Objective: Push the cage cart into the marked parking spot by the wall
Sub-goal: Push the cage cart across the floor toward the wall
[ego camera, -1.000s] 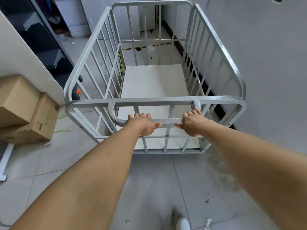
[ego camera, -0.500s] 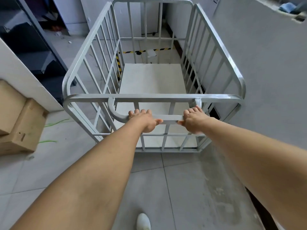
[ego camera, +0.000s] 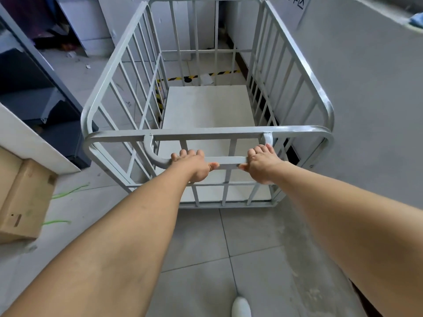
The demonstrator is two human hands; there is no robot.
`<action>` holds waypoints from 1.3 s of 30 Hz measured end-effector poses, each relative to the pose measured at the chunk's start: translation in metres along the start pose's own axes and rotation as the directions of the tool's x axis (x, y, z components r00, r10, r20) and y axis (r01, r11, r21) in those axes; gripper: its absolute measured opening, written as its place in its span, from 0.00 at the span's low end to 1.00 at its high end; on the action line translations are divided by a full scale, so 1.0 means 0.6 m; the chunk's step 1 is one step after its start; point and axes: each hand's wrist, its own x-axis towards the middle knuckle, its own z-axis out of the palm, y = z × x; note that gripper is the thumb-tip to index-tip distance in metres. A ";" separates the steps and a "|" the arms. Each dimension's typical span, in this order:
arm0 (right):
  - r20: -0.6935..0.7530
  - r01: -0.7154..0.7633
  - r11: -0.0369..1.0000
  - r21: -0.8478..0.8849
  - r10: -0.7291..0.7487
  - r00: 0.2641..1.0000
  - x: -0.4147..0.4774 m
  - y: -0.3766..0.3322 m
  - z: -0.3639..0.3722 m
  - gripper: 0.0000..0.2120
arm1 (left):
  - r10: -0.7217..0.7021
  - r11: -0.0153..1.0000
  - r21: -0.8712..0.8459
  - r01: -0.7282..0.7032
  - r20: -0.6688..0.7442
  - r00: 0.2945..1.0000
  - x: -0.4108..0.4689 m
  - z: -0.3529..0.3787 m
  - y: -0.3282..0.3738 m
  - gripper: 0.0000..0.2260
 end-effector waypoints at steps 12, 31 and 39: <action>-0.038 0.029 0.999 0.040 -0.027 0.999 0.187 0.015 -0.086 0.29 | -0.011 1.000 0.007 0.012 -0.068 0.998 0.167 -0.103 -0.025 0.32; -0.070 -0.039 0.992 0.118 0.048 0.996 0.407 -0.096 -0.198 0.27 | 0.049 0.998 0.053 -0.045 -0.080 0.996 0.385 -0.239 -0.175 0.31; -0.069 -0.046 0.989 0.138 0.056 0.996 0.453 -0.160 -0.221 0.28 | 0.062 0.996 0.064 -0.057 -0.078 0.995 0.423 -0.262 -0.247 0.31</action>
